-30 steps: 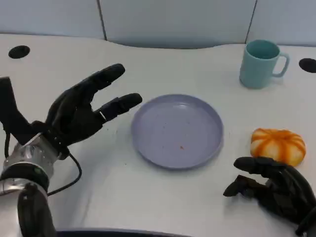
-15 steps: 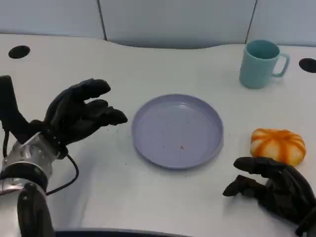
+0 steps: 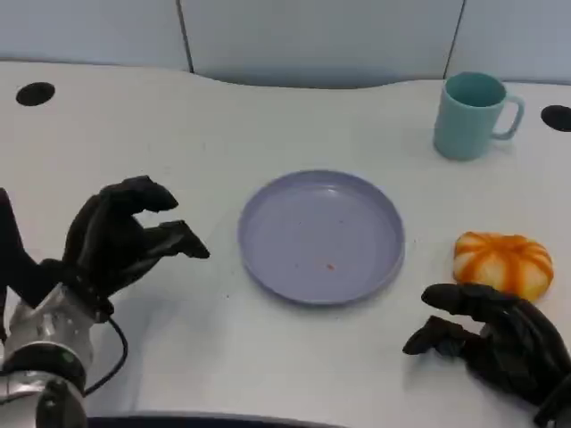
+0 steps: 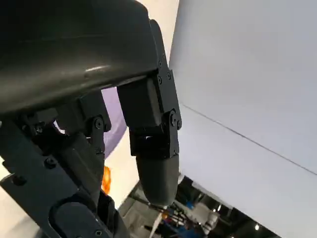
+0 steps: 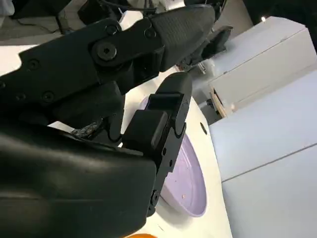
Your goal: Grasp the bread from the table and place it into the plate.
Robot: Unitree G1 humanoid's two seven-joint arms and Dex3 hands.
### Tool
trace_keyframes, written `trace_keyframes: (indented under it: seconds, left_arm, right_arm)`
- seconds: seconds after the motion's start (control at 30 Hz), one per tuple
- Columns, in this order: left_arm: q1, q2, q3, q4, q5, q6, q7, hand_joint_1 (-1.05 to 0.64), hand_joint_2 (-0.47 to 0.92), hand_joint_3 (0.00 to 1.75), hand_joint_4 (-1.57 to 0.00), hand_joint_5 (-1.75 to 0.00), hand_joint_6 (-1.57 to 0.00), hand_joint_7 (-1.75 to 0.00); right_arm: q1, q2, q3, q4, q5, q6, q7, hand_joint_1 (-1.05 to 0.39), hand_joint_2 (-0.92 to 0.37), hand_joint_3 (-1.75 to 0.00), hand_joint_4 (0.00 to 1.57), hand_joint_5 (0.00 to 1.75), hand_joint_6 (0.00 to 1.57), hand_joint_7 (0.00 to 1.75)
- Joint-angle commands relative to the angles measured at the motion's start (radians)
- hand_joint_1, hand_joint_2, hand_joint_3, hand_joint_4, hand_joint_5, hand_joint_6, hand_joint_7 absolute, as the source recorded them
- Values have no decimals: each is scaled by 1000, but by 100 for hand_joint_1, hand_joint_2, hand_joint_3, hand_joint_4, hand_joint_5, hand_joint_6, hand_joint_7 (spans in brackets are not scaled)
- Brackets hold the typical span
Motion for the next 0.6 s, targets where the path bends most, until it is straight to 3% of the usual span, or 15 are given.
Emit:
trace_keyframes:
  seconds: [0.03, 0.6]
  left_arm:
    - [61, -6, -14, -51, -12, -37, -2, -105, 29, 1, -157, -66, -157, -50]
    - [238, -48, -114, -133, 19, -233, 81, -105, 39, 4, -157, -73, -157, -59]
  right_arm:
    - [72, 10, 11, 18, -14, 78, 15, -41, -92, 0, 71, 97, 109, 0]
    - [81, 10, 26, -62, 2, 166, 17, -41, -91, -2, 74, 106, 107, 2]
